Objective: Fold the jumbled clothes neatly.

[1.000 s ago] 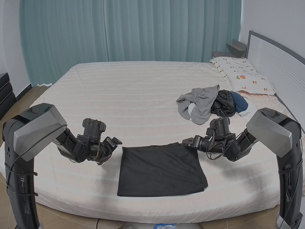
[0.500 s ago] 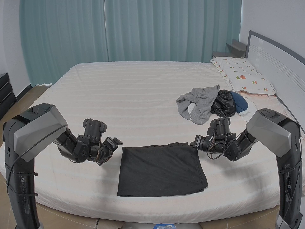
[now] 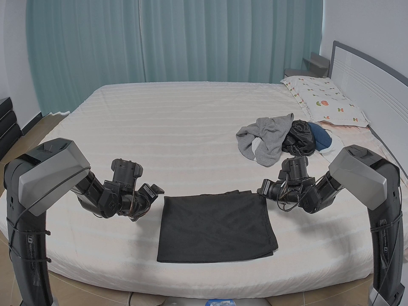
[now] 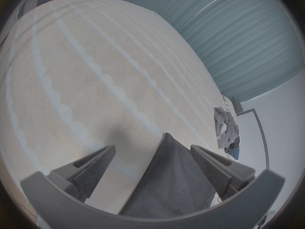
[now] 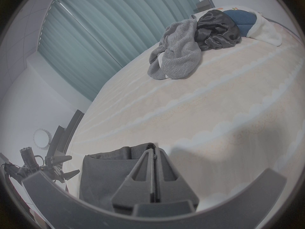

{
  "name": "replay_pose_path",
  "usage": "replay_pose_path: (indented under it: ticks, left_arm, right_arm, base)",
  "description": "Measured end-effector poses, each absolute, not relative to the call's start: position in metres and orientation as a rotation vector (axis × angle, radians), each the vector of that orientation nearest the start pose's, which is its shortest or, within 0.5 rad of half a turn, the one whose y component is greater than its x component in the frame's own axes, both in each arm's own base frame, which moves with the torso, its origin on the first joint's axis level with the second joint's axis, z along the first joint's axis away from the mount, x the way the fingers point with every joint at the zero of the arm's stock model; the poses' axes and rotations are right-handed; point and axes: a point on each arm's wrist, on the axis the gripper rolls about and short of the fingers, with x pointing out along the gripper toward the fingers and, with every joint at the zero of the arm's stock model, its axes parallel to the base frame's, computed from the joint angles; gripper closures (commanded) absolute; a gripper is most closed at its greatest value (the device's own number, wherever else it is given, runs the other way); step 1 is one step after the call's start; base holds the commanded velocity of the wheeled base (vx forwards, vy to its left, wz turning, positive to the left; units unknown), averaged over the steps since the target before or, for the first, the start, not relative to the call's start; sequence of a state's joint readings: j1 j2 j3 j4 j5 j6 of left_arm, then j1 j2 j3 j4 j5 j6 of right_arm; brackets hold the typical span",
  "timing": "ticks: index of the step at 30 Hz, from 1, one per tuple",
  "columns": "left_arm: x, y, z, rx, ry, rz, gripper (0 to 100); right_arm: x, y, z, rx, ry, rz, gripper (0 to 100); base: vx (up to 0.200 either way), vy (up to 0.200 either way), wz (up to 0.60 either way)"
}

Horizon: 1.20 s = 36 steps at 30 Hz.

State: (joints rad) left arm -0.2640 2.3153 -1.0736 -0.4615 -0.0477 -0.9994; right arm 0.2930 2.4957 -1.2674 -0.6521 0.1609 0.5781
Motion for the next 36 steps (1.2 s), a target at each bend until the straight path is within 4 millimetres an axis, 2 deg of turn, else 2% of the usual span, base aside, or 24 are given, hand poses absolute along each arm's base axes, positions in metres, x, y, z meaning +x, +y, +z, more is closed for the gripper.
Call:
replay_pose_path:
  ticks: [3,4,15,20,25,31,36]
  left_arm:
    - [0.390,-0.106,0.008,-0.855,0.852,0.118,0]
    - [0.390,-0.106,0.008,-0.856,0.852,0.118,0]
    - [0.390,-0.105,0.008,-0.858,0.853,0.121,0]
    - [0.388,-0.105,0.007,-0.852,0.860,0.113,0]
    - [0.380,-0.106,0.004,-0.823,0.908,0.052,0]
    - [0.366,-0.107,0.002,-0.746,0.940,-0.080,0]
    - [0.357,-0.111,-0.001,-0.692,0.946,-0.149,0]
  right_arm:
    - [0.435,0.135,-0.015,0.518,0.690,0.259,100]
    - [0.435,0.135,-0.015,0.523,0.691,0.257,0]
    - [0.435,0.134,-0.014,0.557,0.694,0.245,0]
    - [0.431,0.127,0.001,0.605,0.685,0.235,0]
    - [0.412,0.112,0.011,0.641,0.714,0.224,0]
    - [0.378,0.085,0.012,0.688,0.745,0.193,0]
    - [0.354,0.067,0.016,0.765,0.671,0.191,0]
  base:
    - [0.000,0.000,0.00]
    - [0.000,0.000,0.00]
    - [0.000,0.000,0.00]
    - [0.000,0.000,0.00]
    - [0.000,0.000,0.00]
    - [0.000,0.000,0.00]
    - [0.000,0.000,0.00]
